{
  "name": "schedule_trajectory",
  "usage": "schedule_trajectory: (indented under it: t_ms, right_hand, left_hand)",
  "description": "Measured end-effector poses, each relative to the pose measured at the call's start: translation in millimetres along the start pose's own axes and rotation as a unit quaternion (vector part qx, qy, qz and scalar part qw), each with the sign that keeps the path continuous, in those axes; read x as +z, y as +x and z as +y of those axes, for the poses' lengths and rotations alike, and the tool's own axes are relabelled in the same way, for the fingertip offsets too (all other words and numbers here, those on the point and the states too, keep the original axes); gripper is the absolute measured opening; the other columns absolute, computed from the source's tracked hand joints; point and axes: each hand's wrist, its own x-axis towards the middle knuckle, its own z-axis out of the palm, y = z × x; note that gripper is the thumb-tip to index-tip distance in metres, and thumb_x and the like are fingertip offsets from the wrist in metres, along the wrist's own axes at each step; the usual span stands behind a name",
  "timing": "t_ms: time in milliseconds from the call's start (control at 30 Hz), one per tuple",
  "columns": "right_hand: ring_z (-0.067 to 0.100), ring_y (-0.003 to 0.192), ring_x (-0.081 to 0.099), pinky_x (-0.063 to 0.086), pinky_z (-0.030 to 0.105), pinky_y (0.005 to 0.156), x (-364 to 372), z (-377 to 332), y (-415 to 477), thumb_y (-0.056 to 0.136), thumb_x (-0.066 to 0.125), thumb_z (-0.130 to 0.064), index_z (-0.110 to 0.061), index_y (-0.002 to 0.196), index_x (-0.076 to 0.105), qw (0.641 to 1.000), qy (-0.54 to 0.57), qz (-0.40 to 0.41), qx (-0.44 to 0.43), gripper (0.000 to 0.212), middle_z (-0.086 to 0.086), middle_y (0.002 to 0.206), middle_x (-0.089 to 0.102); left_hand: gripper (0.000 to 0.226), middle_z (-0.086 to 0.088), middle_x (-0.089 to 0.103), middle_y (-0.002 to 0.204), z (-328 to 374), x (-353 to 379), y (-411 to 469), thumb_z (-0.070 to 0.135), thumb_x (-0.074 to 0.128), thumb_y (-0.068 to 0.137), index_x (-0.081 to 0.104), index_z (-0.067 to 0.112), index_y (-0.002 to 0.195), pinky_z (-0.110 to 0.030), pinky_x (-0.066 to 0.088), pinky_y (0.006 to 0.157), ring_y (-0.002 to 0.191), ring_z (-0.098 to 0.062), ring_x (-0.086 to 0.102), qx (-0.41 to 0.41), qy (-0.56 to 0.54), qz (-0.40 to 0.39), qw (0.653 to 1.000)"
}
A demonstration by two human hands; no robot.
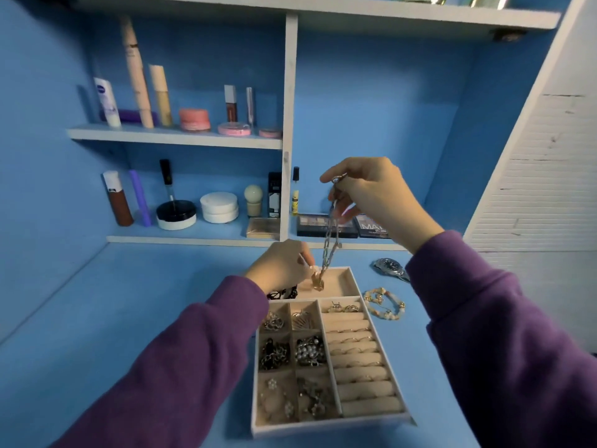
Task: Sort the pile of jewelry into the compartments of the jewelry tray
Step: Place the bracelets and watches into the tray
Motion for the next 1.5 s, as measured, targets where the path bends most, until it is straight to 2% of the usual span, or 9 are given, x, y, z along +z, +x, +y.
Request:
schedule_trajectory:
  t_ms: [133, 300, 567, 633, 800, 933, 1167, 1367, 1500]
  right_hand:
    - [0.028, 0.055, 0.066, 0.056, 0.029, 0.052, 15.5, 11.4, -0.4, 0.083, 0.035, 0.007, -0.009, 0.087, 0.068, 0.999, -0.033, -0.018, 0.012, 0.036, 0.02, 0.072, 0.066]
    - [0.02, 0.053, 0.06, 0.054, 0.022, 0.047, 27.1, 22.2, -4.0, 0.083, 0.04, 0.003, -0.011, 0.087, 0.068, 0.994, -0.102, -0.022, -0.008, 0.032, 0.015, 0.07, 0.066]
    - [0.012, 0.059, 0.068, 0.058, 0.023, 0.062, 44.1, 54.6, -12.8, 0.088, 0.045, -0.001, -0.003, 0.088, 0.066, 0.99, -0.136, -0.035, 0.033, 0.02, 0.012, 0.074, 0.07]
    - [0.015, 0.061, 0.069, 0.059, 0.028, 0.062, 45.1, 63.6, -17.9, 0.088, 0.047, -0.001, -0.008, 0.086, 0.066, 0.985, -0.154, -0.064, 0.041, 0.021, 0.013, 0.075, 0.071]
    - [0.012, 0.07, 0.062, 0.048, 0.011, 0.061, 33.3, 76.3, -33.3, 0.081, 0.05, 0.002, -0.016, 0.093, 0.071, 0.954, -0.233, -0.182, 0.044, 0.031, 0.003, 0.084, 0.07]
    - [0.02, 0.086, 0.065, 0.054, 0.033, 0.08, 8.2, 89.5, -40.5, 0.08, 0.05, 0.002, -0.022, 0.089, 0.069, 0.964, -0.227, -0.132, 0.049, 0.032, 0.004, 0.088, 0.07]
    - [0.011, 0.075, 0.057, 0.041, 0.011, 0.063, -29.7, 124.2, -64.6, 0.081, 0.054, 0.002, -0.018, 0.09, 0.07, 0.962, -0.259, -0.015, 0.089, 0.027, -0.003, 0.089, 0.066]
    - [0.012, 0.067, 0.049, 0.033, 0.023, 0.055, -40.3, 140.7, -72.6, 0.079, 0.069, -0.028, -0.02, 0.088, 0.064, 0.935, -0.309, -0.035, 0.172, 0.014, 0.001, 0.081, 0.058]
    - [0.017, 0.068, 0.052, 0.038, 0.027, 0.053, -35.4, 142.7, -73.5, 0.076, 0.069, -0.026, -0.015, 0.075, 0.065, 0.923, -0.319, -0.037, 0.212, 0.011, 0.003, 0.077, 0.06]
  left_hand:
    - [0.021, 0.005, 0.058, 0.104, 0.7, -11.7, -4.6, 0.026, 0.066, 0.081, 0.056, 0.028, 0.1, -0.022, 0.041, 0.068, 0.084, -0.009, 0.054, 0.044, -0.042, -0.017, 0.998]
    - [0.009, -0.002, 0.067, 0.078, -0.5, -16.5, -5.2, 0.021, 0.059, 0.087, 0.061, 0.018, 0.079, -0.021, 0.046, 0.05, 0.07, -0.017, 0.063, 0.084, -0.062, 0.084, 0.991]
    - [0.005, -0.005, 0.068, 0.074, -16.7, -4.1, 0.1, 0.01, 0.06, 0.087, 0.065, 0.008, 0.087, -0.031, 0.057, 0.074, 0.067, -0.015, 0.066, -0.001, -0.203, 0.148, 0.968]
    - [0.008, -0.005, 0.071, 0.081, -20.0, -2.6, -0.3, 0.009, 0.061, 0.085, 0.068, 0.01, 0.089, -0.031, 0.056, 0.078, 0.074, -0.016, 0.068, -0.005, -0.169, 0.13, 0.977]
    - [0.033, -0.001, 0.067, 0.105, -20.3, -1.1, -12.2, -0.001, 0.05, 0.08, 0.069, 0.018, 0.1, -0.024, 0.046, 0.085, 0.097, -0.012, 0.059, 0.045, 0.015, 0.011, 0.999]
    - [0.053, 0.002, 0.059, 0.121, -20.4, 4.1, -18.8, -0.007, 0.038, 0.08, 0.062, 0.026, 0.114, -0.03, 0.038, 0.097, 0.113, -0.014, 0.045, 0.089, 0.067, -0.009, 0.994]
    - [0.044, 0.006, 0.04, 0.14, -19.7, 21.5, -17.0, 0.011, 0.046, 0.091, 0.05, 0.035, 0.128, -0.044, 0.022, 0.109, 0.127, -0.018, 0.023, 0.105, 0.187, -0.056, 0.975]
    - [0.039, 0.006, 0.044, 0.135, -19.7, 25.7, -12.3, 0.018, 0.051, 0.091, 0.053, 0.037, 0.125, -0.041, 0.026, 0.105, 0.122, -0.017, 0.025, 0.102, 0.187, -0.041, 0.976]
    - [0.041, 0.005, 0.046, 0.132, -18.5, 26.8, -13.4, 0.011, 0.049, 0.09, 0.055, 0.034, 0.123, -0.038, 0.026, 0.103, 0.122, -0.018, 0.027, 0.094, 0.172, -0.036, 0.98]
